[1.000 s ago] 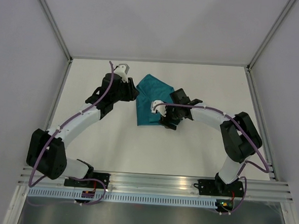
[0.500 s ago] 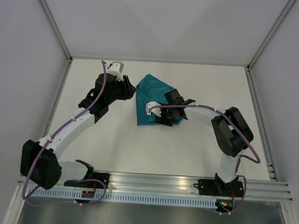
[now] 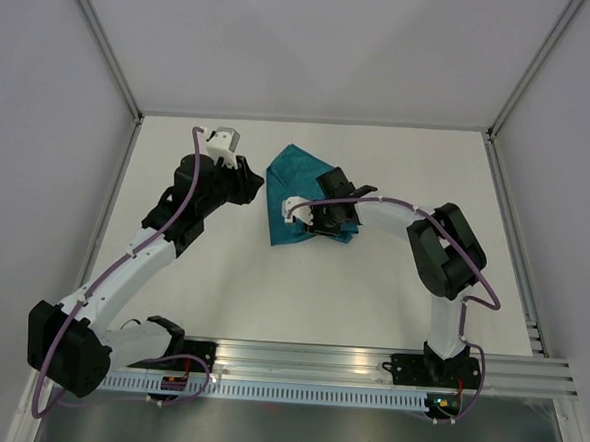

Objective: Fold the napkin, place the utensils inside, and roll it up
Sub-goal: Roll the napkin with the utensil

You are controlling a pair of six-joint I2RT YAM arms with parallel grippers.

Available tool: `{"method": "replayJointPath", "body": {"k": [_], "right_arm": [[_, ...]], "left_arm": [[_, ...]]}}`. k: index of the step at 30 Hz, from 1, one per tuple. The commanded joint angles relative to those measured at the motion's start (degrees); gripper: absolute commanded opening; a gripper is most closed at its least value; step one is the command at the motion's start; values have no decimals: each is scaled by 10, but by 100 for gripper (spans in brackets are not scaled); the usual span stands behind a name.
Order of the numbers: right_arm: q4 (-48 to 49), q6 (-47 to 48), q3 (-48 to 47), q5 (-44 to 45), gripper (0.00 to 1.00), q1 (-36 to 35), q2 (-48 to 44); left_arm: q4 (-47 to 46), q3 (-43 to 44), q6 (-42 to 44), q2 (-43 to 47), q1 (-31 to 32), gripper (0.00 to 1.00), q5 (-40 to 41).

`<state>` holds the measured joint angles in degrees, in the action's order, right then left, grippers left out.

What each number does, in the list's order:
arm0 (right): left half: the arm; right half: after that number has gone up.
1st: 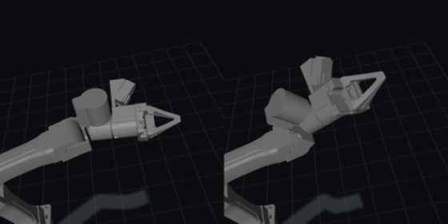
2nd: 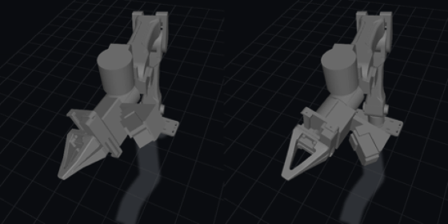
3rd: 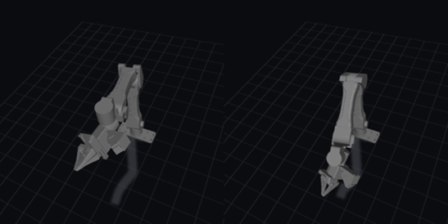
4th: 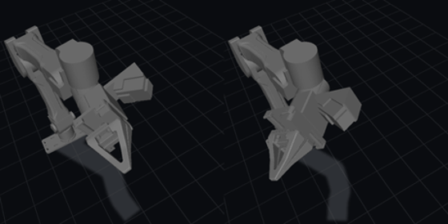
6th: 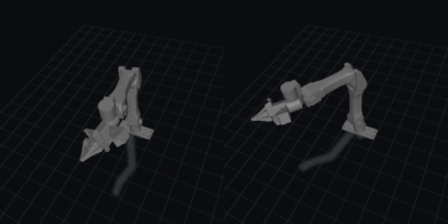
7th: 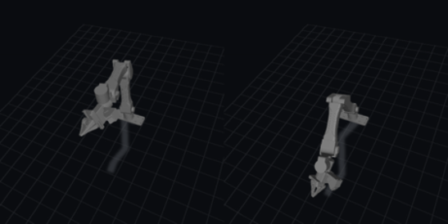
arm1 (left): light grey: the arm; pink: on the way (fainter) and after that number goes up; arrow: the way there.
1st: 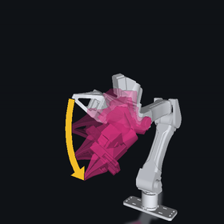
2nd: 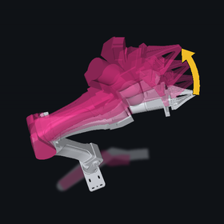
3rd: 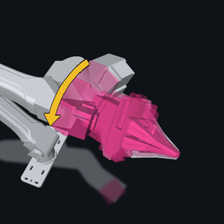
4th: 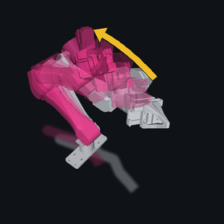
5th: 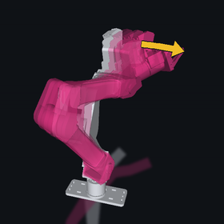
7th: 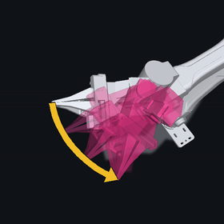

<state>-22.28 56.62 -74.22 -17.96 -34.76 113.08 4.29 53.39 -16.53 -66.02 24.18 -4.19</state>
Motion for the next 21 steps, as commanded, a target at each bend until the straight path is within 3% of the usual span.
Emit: {"method": "replayJointPath", "body": {"k": [1, 15, 21], "right_arm": [[-72, 15, -8, 6, 39, -2, 40], [-196, 4, -80, -33, 22, 7, 103], [-253, 4, -130, -59, 18, 15, 137]], "left_arm": [[-39, -16, 33, 29, -1, 35, -24], [-168, -61, 133, 107, 49, 2, -21], [-241, -92, 212, 150, 92, 2, -24]]}}
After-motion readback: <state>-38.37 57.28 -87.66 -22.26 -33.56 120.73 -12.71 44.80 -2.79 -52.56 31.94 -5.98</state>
